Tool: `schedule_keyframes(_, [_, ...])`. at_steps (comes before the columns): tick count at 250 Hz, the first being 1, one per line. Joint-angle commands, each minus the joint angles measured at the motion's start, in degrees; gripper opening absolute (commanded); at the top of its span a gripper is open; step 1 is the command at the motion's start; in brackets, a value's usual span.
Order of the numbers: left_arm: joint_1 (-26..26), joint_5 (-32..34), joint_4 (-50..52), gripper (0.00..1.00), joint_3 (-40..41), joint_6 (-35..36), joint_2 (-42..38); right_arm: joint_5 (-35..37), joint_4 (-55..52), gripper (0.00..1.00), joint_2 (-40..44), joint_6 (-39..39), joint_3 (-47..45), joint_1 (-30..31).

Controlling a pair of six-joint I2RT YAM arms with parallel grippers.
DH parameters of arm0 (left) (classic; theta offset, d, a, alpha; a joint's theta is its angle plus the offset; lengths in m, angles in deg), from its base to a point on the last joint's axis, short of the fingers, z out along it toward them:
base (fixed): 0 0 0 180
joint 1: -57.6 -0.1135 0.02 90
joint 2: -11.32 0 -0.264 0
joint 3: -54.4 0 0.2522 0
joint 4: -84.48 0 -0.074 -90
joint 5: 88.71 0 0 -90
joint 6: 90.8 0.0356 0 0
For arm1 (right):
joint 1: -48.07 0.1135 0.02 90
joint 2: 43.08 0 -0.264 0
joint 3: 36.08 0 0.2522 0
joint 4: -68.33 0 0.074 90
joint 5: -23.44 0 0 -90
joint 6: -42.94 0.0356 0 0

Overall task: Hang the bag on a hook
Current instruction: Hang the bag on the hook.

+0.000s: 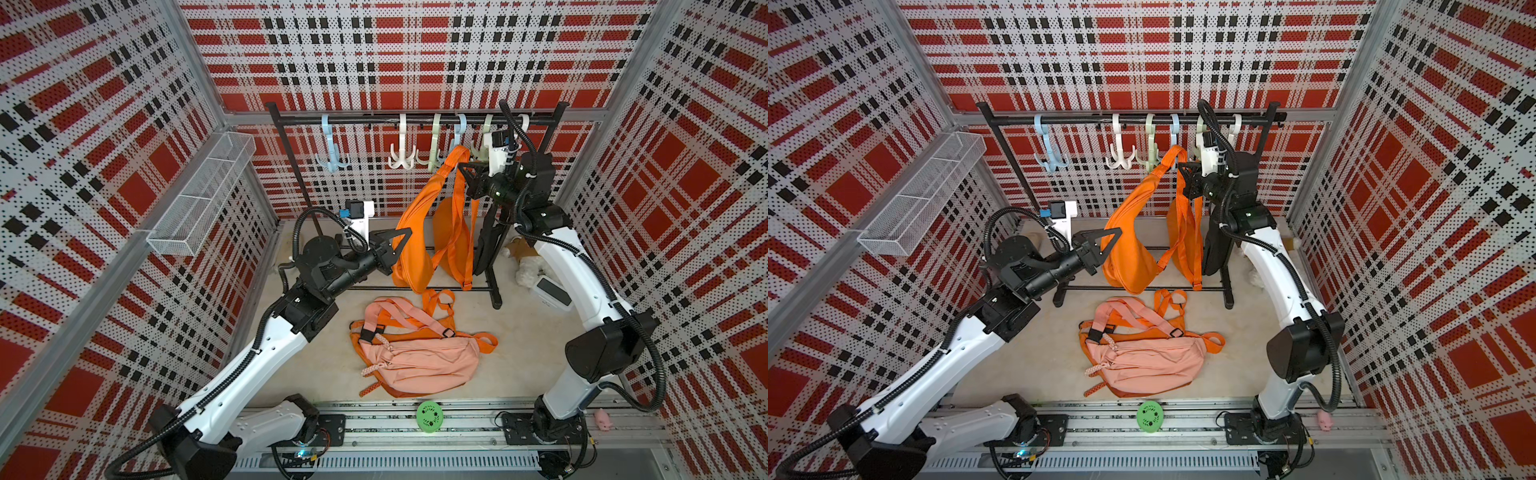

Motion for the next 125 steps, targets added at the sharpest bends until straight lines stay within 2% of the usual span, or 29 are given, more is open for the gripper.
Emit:
schedule_keyframes(1, [1.2, -0.2, 0.2, 0.0, -1.7, 0.7, 0.6, 1.5, -1.1, 0.0, -0.4, -2.9, 2.0, 0.2])
schedule_keyframes(125, [1.9, -0.2, 0.1, 0.0, -0.8, -0.7, 3.1, 3.7, -5.3, 0.0, 2.0, -7.5, -1.3, 0.2])
